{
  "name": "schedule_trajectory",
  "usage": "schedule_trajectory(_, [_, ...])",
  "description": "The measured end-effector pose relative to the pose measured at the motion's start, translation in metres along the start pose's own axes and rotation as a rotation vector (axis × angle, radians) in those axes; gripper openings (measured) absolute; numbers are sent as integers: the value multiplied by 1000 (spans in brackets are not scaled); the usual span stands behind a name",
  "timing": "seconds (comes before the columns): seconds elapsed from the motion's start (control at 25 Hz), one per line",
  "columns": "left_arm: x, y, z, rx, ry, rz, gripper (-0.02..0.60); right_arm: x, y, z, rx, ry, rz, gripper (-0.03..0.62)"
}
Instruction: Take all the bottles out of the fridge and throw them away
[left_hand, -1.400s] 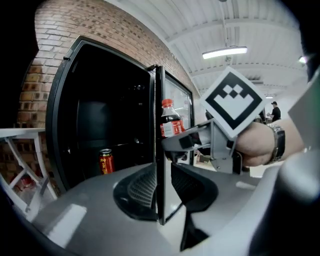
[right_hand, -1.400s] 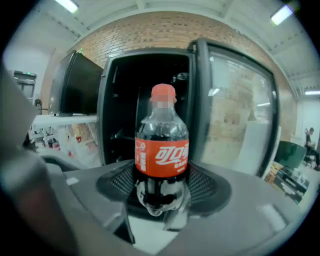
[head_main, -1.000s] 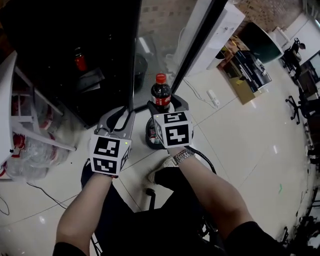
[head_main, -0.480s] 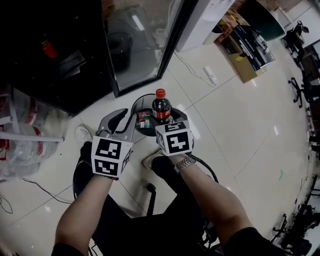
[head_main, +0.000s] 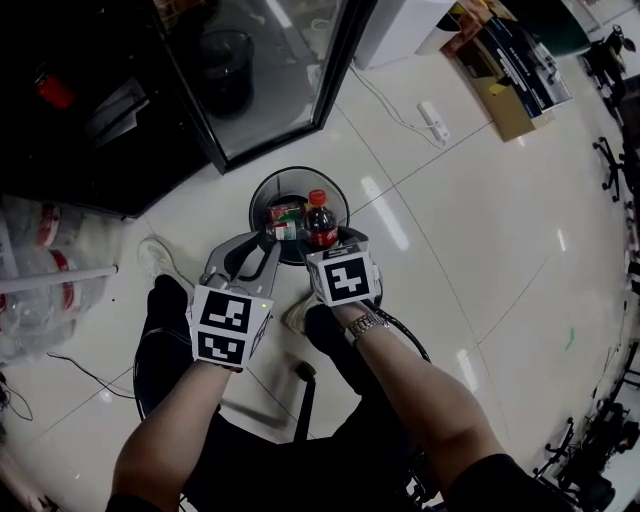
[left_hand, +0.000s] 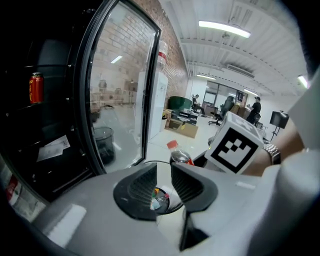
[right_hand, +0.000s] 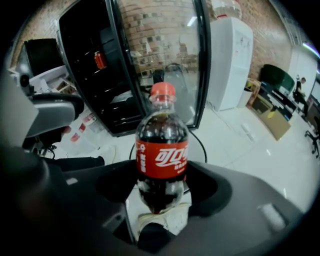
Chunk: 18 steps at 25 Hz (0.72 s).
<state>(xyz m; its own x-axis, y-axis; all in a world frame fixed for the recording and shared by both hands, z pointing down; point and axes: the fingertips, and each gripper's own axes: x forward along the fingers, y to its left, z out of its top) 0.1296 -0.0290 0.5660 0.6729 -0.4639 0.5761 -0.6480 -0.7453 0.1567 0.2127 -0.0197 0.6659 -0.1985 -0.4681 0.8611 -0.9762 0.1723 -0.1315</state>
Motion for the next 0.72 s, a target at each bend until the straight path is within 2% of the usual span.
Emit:
schedule_trajectory(0.2, [13, 2, -10, -5, 37, -11, 91, 25, -10, -11, 48, 42, -12, 308])
schedule_trajectory(0.44, [15, 9, -18, -13, 45, 2, 91, 27, -19, -2, 50, -5, -41, 291])
schedule_trajectory(0.72, [-2, 14, -8, -7, 19, 22, 91, 13, -10, 10, 38, -48, -37, 275])
